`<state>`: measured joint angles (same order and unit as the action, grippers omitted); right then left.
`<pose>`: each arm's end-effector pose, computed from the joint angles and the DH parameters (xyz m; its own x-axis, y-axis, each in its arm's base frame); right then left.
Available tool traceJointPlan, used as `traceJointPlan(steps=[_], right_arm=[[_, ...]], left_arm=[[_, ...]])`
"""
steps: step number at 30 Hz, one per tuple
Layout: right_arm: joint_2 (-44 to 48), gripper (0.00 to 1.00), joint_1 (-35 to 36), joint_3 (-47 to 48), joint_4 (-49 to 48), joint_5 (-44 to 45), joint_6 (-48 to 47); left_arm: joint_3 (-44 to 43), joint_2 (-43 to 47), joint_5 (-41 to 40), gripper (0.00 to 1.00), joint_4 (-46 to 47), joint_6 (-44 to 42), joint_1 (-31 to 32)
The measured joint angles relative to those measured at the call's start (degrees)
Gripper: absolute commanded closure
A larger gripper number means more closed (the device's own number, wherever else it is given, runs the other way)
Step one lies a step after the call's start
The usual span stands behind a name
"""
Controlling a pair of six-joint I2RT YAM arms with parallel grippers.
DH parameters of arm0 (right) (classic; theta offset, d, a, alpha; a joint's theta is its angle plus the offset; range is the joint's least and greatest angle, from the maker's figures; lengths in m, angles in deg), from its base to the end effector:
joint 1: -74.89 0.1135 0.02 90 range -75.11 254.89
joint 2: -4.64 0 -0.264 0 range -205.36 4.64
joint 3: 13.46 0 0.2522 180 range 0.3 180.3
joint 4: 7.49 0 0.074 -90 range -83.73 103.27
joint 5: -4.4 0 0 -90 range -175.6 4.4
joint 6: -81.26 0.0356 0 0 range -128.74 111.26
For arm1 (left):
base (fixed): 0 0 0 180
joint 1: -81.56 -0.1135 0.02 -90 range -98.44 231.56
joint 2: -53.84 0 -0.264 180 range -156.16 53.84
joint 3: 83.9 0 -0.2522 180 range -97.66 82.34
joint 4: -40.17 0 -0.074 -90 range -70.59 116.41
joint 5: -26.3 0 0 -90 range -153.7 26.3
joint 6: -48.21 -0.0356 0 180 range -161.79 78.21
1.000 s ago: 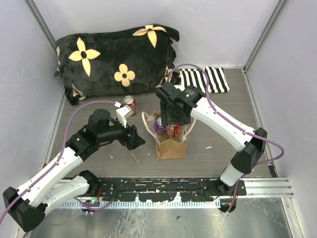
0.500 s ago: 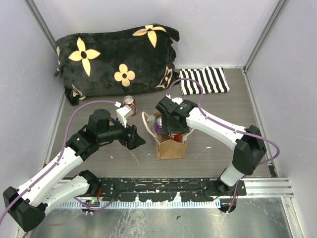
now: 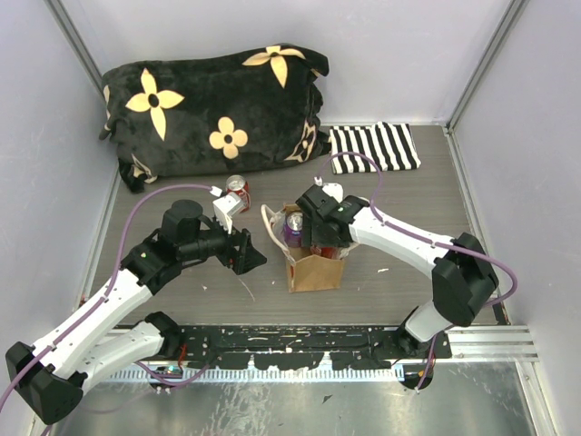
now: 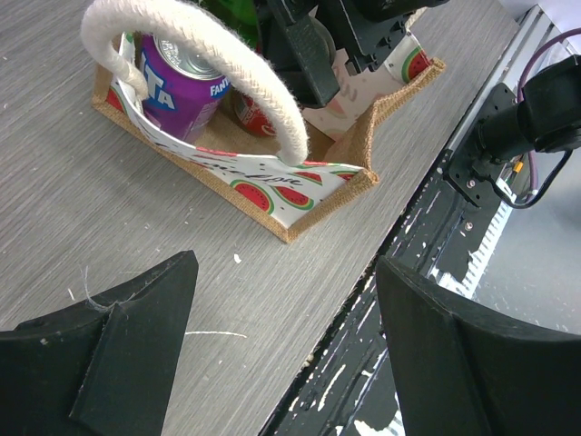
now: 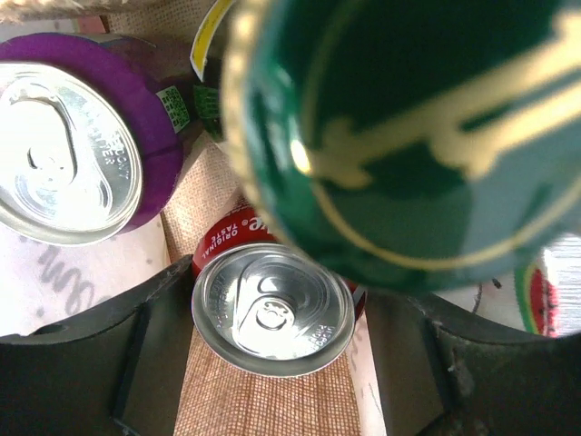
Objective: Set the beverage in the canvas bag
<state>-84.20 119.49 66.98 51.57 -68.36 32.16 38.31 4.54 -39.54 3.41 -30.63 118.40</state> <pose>0.2250 0.2070 0.2409 -0.8832 0.0073 -0.4690 -0.0152 0.9989 0.0441 0.1442 -0.1262 0.3004 -0.5336 0.1791 -0.8266 0.7464 0.5593 -0.3606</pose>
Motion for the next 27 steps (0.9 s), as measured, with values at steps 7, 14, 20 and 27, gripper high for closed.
traceJointPlan(steps=[7, 14, 20, 27], right_arm=[[1.38, 0.96, -0.96, -2.34, -3.34, -0.35, -0.07], [1.38, 0.22, -1.36, -2.6, -3.69, -0.83, -0.15], [1.05, 0.15, -2.01, -2.93, -4.0, -0.55, 0.02], [1.38, 0.1, -2.21, -2.82, -3.96, -0.2, 0.31]], left_arm=[[0.0, 0.0, 0.02, 0.13, -0.02, 0.02, 0.0], [0.0, 0.0, 0.15, 0.13, -0.04, 0.02, 0.0], [0.0, 0.0, 0.44, 0.13, -0.04, 0.02, 0.0], [0.0, 0.0, 0.59, 0.13, 0.04, 0.07, 0.0]])
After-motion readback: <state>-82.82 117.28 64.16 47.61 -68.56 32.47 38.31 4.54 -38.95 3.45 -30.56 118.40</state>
